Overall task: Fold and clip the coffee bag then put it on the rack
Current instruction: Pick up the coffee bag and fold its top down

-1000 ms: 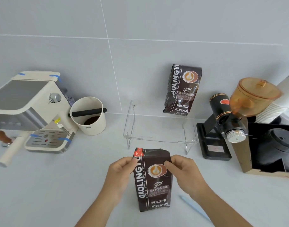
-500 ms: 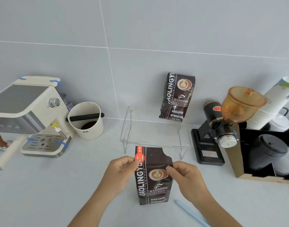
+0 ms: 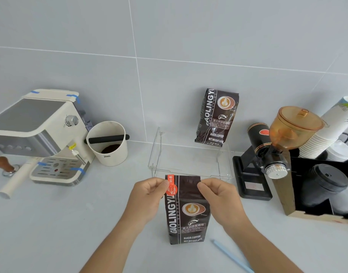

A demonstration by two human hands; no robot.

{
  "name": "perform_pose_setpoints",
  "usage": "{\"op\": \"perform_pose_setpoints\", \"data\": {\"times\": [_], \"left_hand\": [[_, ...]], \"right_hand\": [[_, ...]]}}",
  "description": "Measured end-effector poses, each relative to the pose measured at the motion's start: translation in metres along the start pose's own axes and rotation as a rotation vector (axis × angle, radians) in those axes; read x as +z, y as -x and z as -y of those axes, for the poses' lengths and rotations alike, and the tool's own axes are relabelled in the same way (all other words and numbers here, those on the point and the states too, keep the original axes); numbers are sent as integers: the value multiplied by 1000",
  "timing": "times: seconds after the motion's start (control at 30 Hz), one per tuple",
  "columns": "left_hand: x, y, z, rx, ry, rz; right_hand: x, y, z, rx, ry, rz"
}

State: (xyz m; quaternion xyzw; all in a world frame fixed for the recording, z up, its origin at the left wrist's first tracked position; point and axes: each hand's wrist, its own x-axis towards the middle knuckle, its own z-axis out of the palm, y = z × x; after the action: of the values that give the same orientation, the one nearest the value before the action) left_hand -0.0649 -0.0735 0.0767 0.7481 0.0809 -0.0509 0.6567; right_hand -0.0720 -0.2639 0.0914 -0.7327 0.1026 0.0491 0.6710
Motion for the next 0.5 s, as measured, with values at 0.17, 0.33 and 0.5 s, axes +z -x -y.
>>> {"op": "perform_pose_setpoints", "data": {"times": [0.17,0.33,0.5], "left_hand": [[-2,1,1,0,-21,12],[-2,4,-2,-23,3,-21],[0,7,-5,24,54,-19]], "right_hand": [[-1,0,3,44,-21,20],[-3,1,6,41,-17,36],[-4,1,7,-89,106,34]]}}
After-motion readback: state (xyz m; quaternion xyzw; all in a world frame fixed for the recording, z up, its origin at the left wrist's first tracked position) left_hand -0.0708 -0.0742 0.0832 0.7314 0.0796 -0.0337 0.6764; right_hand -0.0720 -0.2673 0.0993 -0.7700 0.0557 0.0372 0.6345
